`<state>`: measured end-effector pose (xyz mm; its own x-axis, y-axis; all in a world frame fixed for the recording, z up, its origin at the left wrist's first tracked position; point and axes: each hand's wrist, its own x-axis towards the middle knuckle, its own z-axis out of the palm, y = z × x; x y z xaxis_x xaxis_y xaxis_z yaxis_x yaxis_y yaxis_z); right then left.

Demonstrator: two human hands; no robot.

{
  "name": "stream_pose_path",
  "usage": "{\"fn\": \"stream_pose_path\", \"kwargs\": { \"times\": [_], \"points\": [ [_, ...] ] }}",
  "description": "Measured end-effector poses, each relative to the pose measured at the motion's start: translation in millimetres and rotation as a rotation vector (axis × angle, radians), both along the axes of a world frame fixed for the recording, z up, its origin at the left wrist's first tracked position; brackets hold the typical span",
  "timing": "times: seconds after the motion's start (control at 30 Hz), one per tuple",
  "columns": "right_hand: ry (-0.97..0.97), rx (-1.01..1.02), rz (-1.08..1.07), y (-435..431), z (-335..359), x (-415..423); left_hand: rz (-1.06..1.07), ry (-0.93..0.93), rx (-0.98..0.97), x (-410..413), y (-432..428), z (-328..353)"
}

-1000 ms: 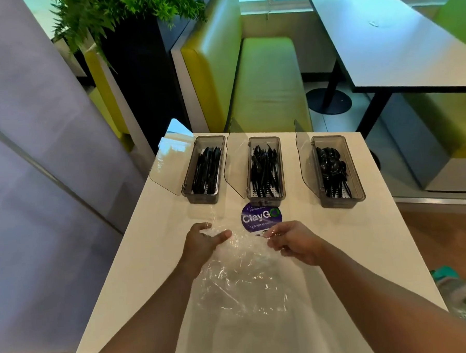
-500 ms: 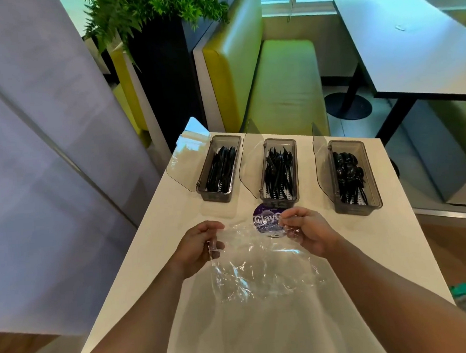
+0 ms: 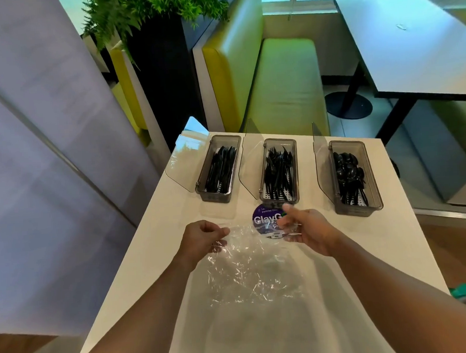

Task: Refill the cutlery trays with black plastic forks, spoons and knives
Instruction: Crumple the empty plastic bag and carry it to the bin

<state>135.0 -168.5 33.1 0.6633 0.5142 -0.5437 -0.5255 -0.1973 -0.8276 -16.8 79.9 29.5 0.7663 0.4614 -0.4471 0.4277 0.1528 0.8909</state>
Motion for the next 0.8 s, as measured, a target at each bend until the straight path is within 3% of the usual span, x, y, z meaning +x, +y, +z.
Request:
{"fn": "stream_pose_path", "kwargs": {
  "times": [0.2, 0.4, 0.53, 0.6, 0.73, 0.8],
  "points": [
    [-0.078, -0.067, 0.047, -0.9, -2.7, 2.2, 0.024, -0.042, 0.008, 5.0, -1.1, -5.1],
    [-0.028, 0.013, -0.079, 0.2, -6.2, 0.6, 0.094, -0.087, -0.070, 8.1, 0.2, -12.0],
    [-0.034, -0.059, 0.049, 5.5, -2.0, -3.2, 0.040, -0.085, -0.134, 8.8, -0.4, -13.3],
    [-0.060, -0.070, 0.058, 7.8, 1.4, -0.8, -0.035, -0.035, -0.041, 9.0, 1.5, -10.8],
    [-0.144, -0.100, 0.157, 16.3, 7.0, 3.7, -0.237, 0.026, 0.368, 17.4, -0.6, 4.9],
    [-0.163, -0.085, 0.240, 24.1, 10.7, 1.4, -0.394, 0.047, 0.442, 26.5, -8.4, 16.9]
  ]
}}
